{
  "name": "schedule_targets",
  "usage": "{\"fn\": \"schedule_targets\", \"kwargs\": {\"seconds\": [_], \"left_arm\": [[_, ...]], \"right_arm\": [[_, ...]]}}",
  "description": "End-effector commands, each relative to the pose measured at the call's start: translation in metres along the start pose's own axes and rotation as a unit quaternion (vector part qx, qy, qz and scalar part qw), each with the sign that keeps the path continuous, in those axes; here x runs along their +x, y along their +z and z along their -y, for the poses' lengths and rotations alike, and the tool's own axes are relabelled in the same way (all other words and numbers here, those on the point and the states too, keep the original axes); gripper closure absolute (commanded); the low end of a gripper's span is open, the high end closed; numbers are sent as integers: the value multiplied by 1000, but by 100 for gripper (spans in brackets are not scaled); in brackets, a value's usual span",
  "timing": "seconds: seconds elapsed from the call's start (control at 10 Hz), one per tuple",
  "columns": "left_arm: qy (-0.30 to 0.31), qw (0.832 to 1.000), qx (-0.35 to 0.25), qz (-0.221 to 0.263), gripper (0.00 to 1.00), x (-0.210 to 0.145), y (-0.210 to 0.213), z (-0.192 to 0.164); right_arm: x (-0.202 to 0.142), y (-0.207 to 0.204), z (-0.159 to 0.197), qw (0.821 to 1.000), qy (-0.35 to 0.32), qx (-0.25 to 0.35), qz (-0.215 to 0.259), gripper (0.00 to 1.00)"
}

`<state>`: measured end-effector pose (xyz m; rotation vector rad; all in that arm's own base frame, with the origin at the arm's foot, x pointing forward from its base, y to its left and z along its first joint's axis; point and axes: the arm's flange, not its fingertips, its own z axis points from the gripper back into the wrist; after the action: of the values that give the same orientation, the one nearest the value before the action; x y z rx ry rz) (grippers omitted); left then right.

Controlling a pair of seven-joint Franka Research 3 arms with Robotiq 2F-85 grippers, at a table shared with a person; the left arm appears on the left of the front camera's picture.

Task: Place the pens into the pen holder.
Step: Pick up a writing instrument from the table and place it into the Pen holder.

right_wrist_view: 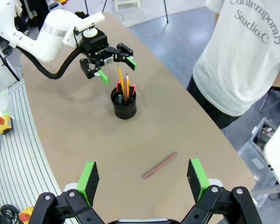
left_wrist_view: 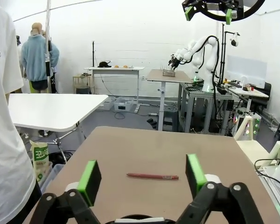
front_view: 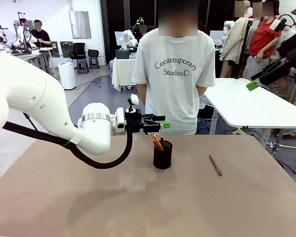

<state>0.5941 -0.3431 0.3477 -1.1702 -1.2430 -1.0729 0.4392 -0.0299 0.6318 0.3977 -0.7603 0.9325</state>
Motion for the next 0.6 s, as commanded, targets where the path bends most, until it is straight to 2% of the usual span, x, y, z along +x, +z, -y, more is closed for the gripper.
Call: {"fn": "schedule_targets", "kwargs": {"seconds": [0.0,0.1,0.4,0.5], "left_arm": [[-13,1000,-7,7,0,3,3,3],[-12,1000,-7,4,0,7,6,4],[-6,998,-6,-64,0,36,28,10],[1,993,-5,-118,0,54,47,10]], "right_arm": [[1,1,0,1000,1,2,4,0],[1,1,0,1000,1,2,4,0],[1,1,0,1000,1,2,4,0],[1,1,0,1000,1,2,4,0]]}}
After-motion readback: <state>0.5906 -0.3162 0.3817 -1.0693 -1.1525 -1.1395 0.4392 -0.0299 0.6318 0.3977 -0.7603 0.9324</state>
